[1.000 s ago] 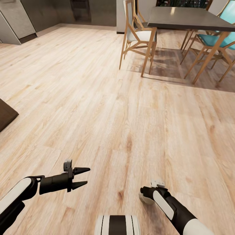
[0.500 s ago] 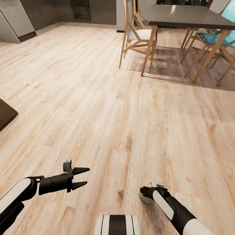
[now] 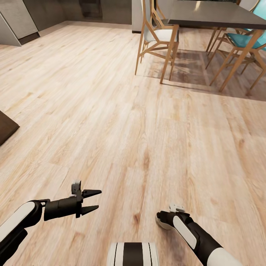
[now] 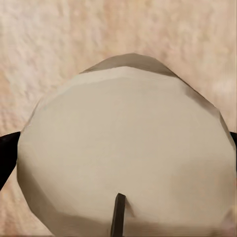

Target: Place each of the two pumpkins and all three candles from the living room inside a cabinet in the living room (use any cabinet), then make sure every cabinet is closed, and position the cauldron so it is next to a table in the living room.

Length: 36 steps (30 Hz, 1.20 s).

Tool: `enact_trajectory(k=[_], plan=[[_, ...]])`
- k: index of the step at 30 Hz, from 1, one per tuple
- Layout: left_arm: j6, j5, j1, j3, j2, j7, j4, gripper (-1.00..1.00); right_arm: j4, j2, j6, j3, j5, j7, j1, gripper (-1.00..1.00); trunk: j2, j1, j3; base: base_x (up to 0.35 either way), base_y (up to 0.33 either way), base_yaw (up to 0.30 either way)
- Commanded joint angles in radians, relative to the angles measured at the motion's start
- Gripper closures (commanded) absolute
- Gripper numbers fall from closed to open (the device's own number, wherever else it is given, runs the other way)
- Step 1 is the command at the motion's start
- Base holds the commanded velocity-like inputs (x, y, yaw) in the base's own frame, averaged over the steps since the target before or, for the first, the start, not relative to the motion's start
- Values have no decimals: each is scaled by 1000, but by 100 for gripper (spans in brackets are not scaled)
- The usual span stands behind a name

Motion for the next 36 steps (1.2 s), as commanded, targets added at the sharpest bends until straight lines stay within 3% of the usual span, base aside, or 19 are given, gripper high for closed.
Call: enact_trajectory(k=[1,16,17,36], plan=[[1,11,-1,-1,1,7,0,-100,-2,-1,1,6,-10,-7,-1,-100,-1,0,-5,0,0,0],[1,11,-1,-1,1,8,0,-100,-1,-1,1,6,-10,-2,-1,-100,-1,0,-5,0,0,0],[1,11,-1,-1,1,9,0,-100,0,-1,1,6,-10,-2,-1,100,-1,0,-5,0,0,0],[1,11,-1,-1,1,9,0,-100,2,-1,1,5,-11,-2,-1,100,-1,0,-5,0,0,0]])
